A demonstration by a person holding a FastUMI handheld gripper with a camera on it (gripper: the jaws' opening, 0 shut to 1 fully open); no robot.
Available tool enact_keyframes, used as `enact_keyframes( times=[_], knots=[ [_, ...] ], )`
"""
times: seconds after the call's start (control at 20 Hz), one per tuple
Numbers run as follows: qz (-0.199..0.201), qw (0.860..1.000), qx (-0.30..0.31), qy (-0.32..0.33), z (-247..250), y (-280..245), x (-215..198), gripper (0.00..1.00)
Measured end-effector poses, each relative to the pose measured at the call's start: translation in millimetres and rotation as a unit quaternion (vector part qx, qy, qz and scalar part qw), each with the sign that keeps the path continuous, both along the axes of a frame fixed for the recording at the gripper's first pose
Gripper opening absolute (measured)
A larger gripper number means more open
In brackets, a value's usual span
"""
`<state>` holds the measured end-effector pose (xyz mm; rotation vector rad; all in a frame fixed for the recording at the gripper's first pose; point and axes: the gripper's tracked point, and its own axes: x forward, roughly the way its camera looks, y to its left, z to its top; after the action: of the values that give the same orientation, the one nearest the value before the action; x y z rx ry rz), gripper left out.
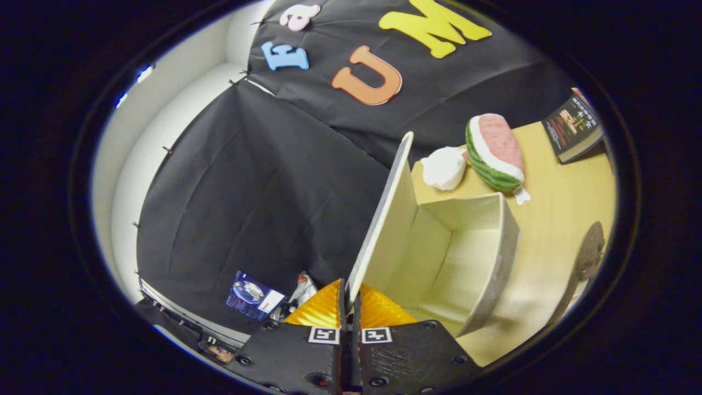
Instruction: Open the storage box then place both shoes into the box .Put the left shoe in first, then the right shoe, with the right side of both shoes facing outward in a uniform manner.
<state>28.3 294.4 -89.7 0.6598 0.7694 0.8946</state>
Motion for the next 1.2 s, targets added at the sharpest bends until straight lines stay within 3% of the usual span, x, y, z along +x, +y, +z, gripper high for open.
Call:
enact_keyframes(
  times=[0.4, 0.85, 1.0, 1.1, 1.2],
  knots=[
    [0.023, 0.994, -0.054, -0.094, 37, 89, 4, 0.18],
    [0.045, 0.986, -0.097, -0.132, 38, 164, 13, 0.57],
    [0.033, 0.985, -0.105, -0.131, 36, 170, 21, 0.69],
    [0.010, 0.982, -0.122, -0.143, 33, 164, 28, 0.72],
    [-0.024, 0.977, -0.144, -0.155, 34, 149, 40, 0.83]
  ],
)
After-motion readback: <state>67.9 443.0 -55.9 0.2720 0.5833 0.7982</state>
